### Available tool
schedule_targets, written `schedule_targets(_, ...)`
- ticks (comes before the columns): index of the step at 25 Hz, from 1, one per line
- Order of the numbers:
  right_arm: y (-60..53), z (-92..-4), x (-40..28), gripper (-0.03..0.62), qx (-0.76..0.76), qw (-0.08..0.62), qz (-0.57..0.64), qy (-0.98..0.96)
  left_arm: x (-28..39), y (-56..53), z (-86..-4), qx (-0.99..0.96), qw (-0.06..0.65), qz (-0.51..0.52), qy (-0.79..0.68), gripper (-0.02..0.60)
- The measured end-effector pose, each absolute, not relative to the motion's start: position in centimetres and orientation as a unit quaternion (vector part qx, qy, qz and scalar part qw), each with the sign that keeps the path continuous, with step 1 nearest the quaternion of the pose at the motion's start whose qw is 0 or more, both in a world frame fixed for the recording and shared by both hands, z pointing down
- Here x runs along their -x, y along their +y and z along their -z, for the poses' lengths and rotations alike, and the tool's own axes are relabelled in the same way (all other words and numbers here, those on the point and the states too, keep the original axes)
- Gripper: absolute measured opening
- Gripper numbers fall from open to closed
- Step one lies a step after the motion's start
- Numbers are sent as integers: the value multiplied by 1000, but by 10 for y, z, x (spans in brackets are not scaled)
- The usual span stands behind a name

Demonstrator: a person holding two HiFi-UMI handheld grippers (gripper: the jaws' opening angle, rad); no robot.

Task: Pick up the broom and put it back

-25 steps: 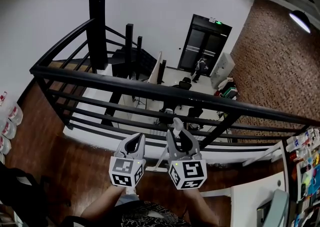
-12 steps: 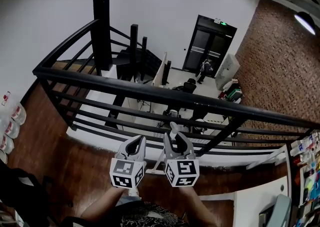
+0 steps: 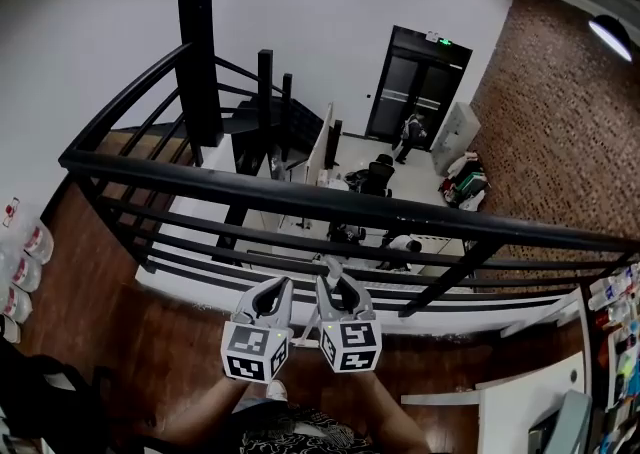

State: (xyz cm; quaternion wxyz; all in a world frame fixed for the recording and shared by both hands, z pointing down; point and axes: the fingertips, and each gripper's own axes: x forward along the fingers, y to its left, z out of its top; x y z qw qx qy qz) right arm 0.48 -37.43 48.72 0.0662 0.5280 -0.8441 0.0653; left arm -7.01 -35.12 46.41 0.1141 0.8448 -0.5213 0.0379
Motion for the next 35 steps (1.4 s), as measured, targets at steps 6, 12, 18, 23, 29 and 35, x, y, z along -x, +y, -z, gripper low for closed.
schedule_targets(6, -398, -512, 9, 97, -524, 85, -78, -844, 71, -371, -471, -851, 119, -47, -509, 3)
schedule_targets(12, -422, -531, 24, 97, -520, 102, -86, -843, 74, -388, -476, -856, 122, -48, -500, 3)
schedule_targets(18, -445, -551, 25, 97, -530, 110, -103, -835, 83, -402, -480, -857, 124, -52, -498, 3)
schedule_targets(23, -463, -567, 24, 97, -537, 118, -117, -827, 89, -413, -481, -855, 124, -55, -500, 3)
schedule_targets(29, -477, -588, 31, 98, -540, 131, -139, -819, 97, -423, -491, -854, 130, -64, -500, 3)
schedule_targets(35, -490, -595, 33, 98, -541, 135, -137, -819, 101, -427, -495, -854, 134, -70, -497, 3)
